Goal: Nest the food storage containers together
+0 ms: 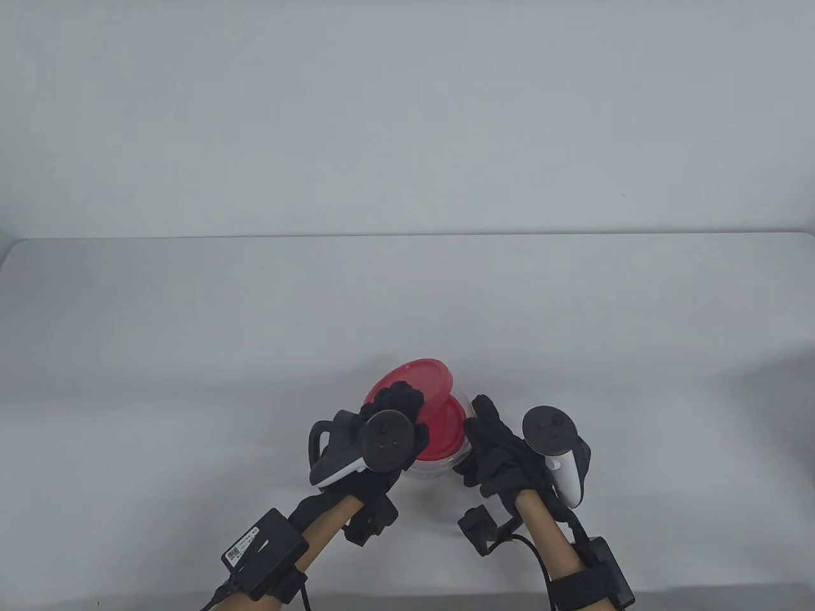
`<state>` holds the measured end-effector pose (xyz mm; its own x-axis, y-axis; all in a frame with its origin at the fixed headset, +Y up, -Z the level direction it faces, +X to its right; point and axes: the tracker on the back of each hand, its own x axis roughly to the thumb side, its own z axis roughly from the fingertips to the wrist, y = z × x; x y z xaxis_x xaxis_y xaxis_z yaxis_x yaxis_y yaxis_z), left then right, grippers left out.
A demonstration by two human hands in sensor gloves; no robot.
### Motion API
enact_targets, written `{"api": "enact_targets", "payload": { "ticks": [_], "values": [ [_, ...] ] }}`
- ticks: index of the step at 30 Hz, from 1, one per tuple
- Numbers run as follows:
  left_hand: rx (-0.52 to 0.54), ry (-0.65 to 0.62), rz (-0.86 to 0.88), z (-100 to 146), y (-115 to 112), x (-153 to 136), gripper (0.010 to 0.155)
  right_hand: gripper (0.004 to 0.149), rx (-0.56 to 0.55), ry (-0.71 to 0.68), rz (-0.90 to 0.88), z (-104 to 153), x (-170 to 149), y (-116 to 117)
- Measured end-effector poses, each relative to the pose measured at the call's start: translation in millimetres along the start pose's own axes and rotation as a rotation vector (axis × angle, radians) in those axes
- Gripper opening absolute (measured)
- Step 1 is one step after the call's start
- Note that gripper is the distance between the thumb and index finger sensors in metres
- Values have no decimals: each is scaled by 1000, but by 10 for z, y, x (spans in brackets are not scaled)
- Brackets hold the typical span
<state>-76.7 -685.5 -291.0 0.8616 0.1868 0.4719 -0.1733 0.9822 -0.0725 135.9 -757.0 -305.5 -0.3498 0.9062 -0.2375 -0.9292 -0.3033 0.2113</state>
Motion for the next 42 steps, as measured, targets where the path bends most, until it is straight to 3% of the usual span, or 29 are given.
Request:
{"api": "enact_targets", "payload": {
  "ticks": [6,9,17,23,29,34,42],
  "values": [
    [-38,-139,-233,110,-172,219,58,58,49,39,-142,-41,-84,-50],
    [-51,-137,-293,100,-227,265,58,56,57,68,-198,-50,-128,-49],
    [-60,-144,-274,112,-238,255,57,49,-9,66,-46,-51,-91,-72],
    [-143,-159,-282,86,-258,265,56,44,40,93,-186,-107,-166,-66],
    [-102,-163,-312,118,-272,279,57,42,121,119,-365,-144,-256,-43],
    [-46,-195,-382,174,-374,298,56,41,139,122,-383,-147,-265,-36],
    [-121,-169,-312,122,-340,261,53,40,170,130,-431,-163,-303,-30]
  ]
}}
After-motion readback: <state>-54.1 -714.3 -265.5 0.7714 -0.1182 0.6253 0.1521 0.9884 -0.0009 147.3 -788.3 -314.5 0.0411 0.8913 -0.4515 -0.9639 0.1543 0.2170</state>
